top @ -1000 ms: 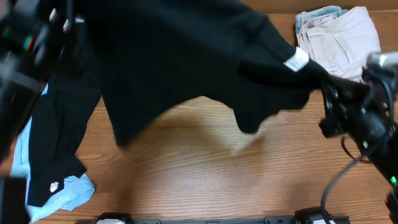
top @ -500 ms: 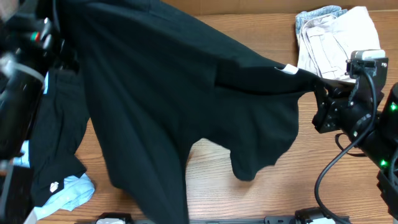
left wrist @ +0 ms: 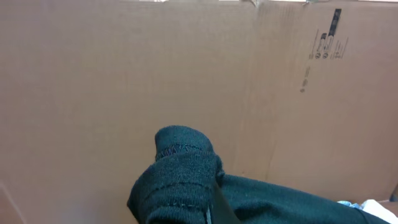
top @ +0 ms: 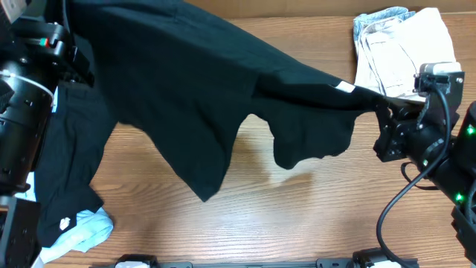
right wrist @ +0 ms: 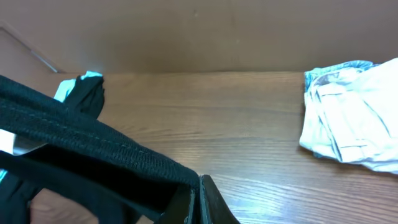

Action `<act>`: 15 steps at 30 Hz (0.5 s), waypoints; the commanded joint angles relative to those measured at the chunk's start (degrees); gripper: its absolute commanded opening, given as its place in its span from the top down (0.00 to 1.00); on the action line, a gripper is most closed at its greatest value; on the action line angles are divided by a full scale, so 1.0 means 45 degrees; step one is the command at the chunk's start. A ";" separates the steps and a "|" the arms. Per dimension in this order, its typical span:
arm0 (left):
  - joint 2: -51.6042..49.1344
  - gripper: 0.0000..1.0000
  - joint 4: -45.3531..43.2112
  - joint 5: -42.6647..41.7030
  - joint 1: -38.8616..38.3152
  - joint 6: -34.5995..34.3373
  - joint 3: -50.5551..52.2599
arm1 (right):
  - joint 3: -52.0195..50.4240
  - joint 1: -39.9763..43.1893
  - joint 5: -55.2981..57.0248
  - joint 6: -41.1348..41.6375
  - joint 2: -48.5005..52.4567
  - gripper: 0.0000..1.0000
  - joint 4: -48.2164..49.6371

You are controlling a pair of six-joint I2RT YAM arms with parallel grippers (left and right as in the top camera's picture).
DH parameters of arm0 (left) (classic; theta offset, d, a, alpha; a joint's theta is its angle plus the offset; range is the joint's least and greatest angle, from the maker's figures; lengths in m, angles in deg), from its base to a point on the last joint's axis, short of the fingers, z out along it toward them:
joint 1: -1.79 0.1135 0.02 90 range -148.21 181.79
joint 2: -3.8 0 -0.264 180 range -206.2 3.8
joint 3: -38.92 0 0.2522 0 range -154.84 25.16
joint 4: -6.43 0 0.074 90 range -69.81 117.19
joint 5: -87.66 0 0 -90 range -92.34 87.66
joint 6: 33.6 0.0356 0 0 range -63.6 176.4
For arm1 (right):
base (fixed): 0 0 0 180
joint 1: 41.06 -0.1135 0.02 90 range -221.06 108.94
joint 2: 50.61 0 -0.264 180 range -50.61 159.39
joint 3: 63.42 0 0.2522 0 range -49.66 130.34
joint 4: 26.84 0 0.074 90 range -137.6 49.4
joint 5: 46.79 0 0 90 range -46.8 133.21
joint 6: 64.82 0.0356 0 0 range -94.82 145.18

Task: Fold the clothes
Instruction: 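Grasp the shirt's other edge with the right gripper and stretch it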

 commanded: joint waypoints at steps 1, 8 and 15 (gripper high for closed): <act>0.0903 0.96 -0.0204 0.1292 0.0024 0.0486 -0.0282 | 0.0092 0.0034 -0.0005 0.0049 -0.0151 0.96 -0.0180; 0.2361 0.96 -0.0058 0.2798 0.0024 0.1103 -0.0282 | 0.0087 0.0034 -0.0748 0.0049 -0.0146 0.96 -0.0277; 0.2482 0.96 0.0466 0.3449 0.0024 0.1379 -0.0262 | 0.0063 0.0034 -0.1224 0.0267 0.0189 0.96 -0.0330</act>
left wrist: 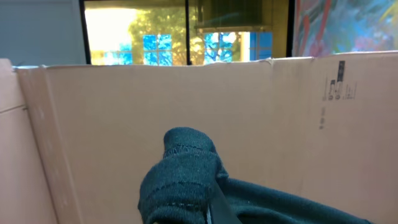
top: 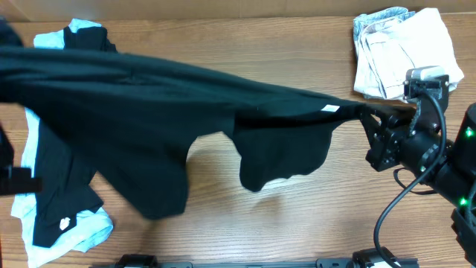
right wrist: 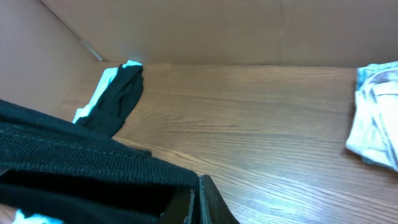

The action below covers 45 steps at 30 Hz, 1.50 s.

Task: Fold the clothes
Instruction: 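Grasp the shirt's other edge with the right gripper and stretch it, then lay the black shirt flat on the table center with both grippers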

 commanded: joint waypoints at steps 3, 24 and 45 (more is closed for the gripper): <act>-0.1073 0.96 0.0214 0.1433 0.0019 0.0486 -0.0136 | 0.0063 0.0131 0.0792 0.0301 0.0636 0.96 -0.0413; -1.2648 0.96 -0.4483 -0.2370 -0.0719 0.0957 -0.0141 | -0.1161 0.1787 0.4192 0.0539 0.8553 0.96 0.3405; -1.0928 0.00 -0.1409 -0.2735 -0.1341 0.1054 -0.0146 | 0.1783 0.3050 0.0389 -0.0437 0.9447 0.00 0.2871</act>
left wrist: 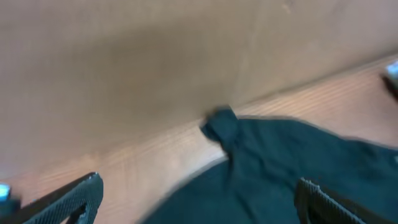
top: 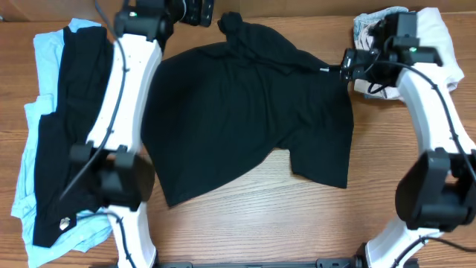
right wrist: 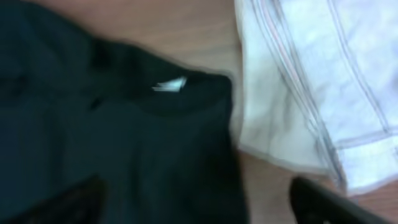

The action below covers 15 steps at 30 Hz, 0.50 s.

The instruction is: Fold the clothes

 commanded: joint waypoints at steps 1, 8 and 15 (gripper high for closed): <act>0.2521 0.00 0.1394 -0.0520 -0.0015 0.0024 -0.0204 | 0.1588 -0.0019 -0.2399 -0.0049 -0.1831 0.00 -0.1253; 0.4741 0.00 0.6795 0.0282 -0.0015 -0.0908 -0.0204 | 0.2244 -0.0019 -0.3696 -0.1287 -0.3730 0.00 -0.4541; 0.5090 0.00 1.1220 0.2715 -0.0024 -0.5231 0.0015 | 0.2152 -0.0019 -0.2351 0.0461 -0.4192 0.00 -0.6130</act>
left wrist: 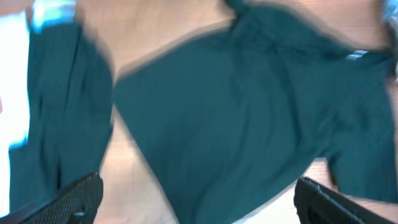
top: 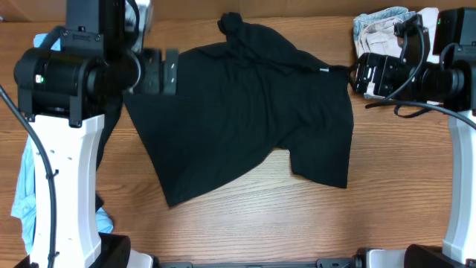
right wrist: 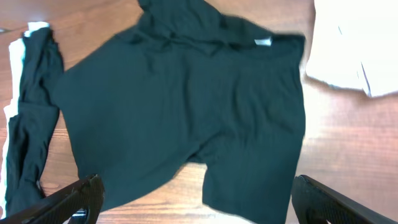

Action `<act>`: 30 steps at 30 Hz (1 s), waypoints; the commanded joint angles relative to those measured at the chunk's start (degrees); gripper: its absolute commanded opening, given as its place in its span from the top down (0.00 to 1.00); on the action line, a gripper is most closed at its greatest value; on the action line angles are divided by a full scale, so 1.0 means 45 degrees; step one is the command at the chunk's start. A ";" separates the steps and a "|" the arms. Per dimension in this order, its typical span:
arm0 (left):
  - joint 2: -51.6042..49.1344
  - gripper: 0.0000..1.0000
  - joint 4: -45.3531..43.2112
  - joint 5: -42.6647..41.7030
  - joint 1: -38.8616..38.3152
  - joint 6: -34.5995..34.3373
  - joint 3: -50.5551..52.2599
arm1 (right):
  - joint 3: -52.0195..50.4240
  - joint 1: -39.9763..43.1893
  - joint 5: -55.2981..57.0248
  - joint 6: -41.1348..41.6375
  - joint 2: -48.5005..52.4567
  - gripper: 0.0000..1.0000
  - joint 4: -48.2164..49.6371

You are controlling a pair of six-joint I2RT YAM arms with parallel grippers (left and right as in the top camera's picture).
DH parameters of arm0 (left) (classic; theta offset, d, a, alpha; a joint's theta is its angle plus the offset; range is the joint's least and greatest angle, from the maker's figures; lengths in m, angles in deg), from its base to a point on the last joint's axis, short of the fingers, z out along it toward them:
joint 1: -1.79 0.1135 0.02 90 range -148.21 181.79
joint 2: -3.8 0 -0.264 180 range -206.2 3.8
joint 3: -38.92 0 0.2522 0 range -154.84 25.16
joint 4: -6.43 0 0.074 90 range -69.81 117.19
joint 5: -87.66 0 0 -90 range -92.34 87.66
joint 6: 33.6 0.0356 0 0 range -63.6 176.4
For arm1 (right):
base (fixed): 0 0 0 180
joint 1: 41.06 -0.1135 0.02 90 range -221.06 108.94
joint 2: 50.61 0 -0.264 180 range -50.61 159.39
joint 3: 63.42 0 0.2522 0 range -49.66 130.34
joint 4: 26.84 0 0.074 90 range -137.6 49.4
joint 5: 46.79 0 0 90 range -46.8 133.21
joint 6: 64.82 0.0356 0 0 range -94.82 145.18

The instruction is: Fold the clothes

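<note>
A black shirt (top: 245, 112) lies spread on the wooden table (top: 401, 186), one corner bunched at the far edge and a small white tag near its right corner. The shirt (left wrist: 242, 118) fills the left wrist view, and the shirt (right wrist: 186, 106) shows whole in the right wrist view. My left gripper (top: 160, 71) hangs open high over its left edge, seen from the wrist as the left gripper (left wrist: 199, 202) with fingertips wide apart. High over the shirt's right corner, my right gripper (top: 368, 74) is open too; the right gripper (right wrist: 199, 205) holds nothing.
A pile of black and light blue garments (right wrist: 28, 124) lies along the table's left side, mostly hidden overhead by my left arm. Folded white clothes (top: 379, 26) sit at the far right corner. Cardboard walls stand behind the table.
Both open grippers were low at the shirt's far edge. Now both stand high above the table, looking down. The shirt lies as it did.
At first both grippers were shut on the black shirt, holding it stretched in the air between them, and likewise half a second later. Later the shirt lay spread on the table with both grippers open beside its far edge. Now both are raised, empty.
</note>
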 commanded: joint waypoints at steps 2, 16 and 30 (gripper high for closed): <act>-0.0321 0.00 0.1302 0.0860 -0.0102 -0.2482 0.0787 | -0.0262 -0.0019 0.0486 0.0627 0.0199 0.00 -0.0029; 0.2225 0.01 -0.1943 -0.0520 -0.1166 -0.4541 1.1613 | -0.3152 -0.0019 0.0539 0.0753 0.0272 0.00 0.1914; 0.4041 0.11 -0.7703 -0.1991 -0.1166 -0.4983 1.9190 | -0.3152 -0.0019 0.0539 0.0748 0.0272 0.00 0.2050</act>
